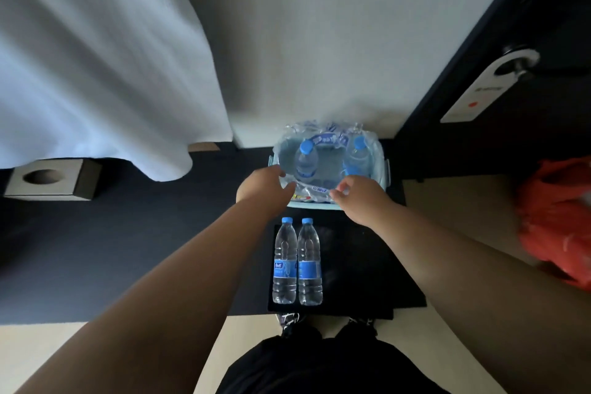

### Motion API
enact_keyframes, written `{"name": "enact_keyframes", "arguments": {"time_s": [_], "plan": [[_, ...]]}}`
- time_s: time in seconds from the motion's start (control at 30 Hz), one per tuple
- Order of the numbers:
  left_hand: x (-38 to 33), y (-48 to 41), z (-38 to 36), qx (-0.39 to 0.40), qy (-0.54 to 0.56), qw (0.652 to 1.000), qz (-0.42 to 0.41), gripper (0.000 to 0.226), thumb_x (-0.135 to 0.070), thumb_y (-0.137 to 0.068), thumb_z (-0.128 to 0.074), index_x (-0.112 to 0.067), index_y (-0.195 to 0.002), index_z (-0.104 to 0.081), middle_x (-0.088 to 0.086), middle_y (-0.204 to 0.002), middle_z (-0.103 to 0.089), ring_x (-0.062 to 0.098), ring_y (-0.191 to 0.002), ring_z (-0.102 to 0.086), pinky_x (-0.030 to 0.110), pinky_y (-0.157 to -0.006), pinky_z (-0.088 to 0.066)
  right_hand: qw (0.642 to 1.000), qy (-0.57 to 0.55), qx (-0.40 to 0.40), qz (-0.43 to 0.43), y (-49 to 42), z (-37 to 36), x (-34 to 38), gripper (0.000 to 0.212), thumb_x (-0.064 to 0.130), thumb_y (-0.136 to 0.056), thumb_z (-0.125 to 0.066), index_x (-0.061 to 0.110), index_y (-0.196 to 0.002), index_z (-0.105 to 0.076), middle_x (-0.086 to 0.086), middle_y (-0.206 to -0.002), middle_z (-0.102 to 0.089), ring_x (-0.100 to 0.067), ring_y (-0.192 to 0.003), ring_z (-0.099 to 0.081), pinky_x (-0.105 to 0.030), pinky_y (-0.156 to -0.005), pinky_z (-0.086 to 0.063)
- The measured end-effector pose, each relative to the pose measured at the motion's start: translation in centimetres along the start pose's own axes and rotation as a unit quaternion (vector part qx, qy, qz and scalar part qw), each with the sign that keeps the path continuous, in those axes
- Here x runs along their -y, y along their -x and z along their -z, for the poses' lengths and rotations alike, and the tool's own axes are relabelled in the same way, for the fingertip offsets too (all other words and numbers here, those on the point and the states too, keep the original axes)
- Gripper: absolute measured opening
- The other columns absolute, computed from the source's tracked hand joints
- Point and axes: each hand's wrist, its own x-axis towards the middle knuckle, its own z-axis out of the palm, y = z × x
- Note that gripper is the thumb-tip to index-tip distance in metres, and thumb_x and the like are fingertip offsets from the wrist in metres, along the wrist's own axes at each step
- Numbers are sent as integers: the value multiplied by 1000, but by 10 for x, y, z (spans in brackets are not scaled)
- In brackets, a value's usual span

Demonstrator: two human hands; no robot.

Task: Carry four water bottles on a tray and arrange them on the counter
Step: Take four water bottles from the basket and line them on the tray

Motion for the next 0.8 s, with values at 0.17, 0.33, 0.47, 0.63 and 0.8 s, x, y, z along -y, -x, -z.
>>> {"name": "enact_keyframes", "arguments": {"time_s": [0.17, 0.33, 0.47, 0.63, 0.8], "plan": [[-33, -23, 22, -13, -19, 999, -27, 40, -48, -84, -54, -33, -120, -60, -3, -100, -70, 21, -82, -65, 32, -67, -51, 994, 45, -103, 5, -12, 33, 2, 27, 47, -96, -60, 28, -115, -60, 1, -98, -70, -21, -81, -65, -34, -70, -55], [-53, -45, 16, -15, -28, 998, -48, 45, -44, -87, -55, -34, -130, -51, 0, -109, -68, 24, -83, -63, 34, -67, -52, 986, 137, -89, 10, -27, 33, -5, 47, 52, -97, -59, 27, -135, -48, -1, -107, -67, -26, -92, -66, -33, -63, -48], [-60, -63, 0, 1, -29, 998, -63, 58, -39, -91, -57, -34, -145, -39, 4, -127, -63, 29, -103, -63, 35, -74, -49, 982, 168, -83, 25, -37, 22, -12, 46, 54, -97, -59, 26, -132, -49, 0, -101, -66, -23, -82, -63, -30, -54, -41], [-62, -77, -20, 21, -40, 998, -36, 48, -31, -90, -55, -34, -137, -46, 5, -124, -62, 32, -101, -62, 38, -78, -52, 984, 163, -74, 24, -51, 8, -20, 44, 46, -100, -59, 22, -136, -50, -6, -108, -69, -28, -93, -69, -32, -63, -44], [-57, -82, -35, 10, -35, 999, -29, 24, -24, -97, -49, -26, -119, -56, 9, -109, -65, 33, -85, -62, 38, -70, -53, 983, 165, -75, 24, -58, 4, -22, 43, 45, -102, -57, 20, -136, -48, -9, -106, -68, -30, -93, -68, -35, -65, -47]]}}
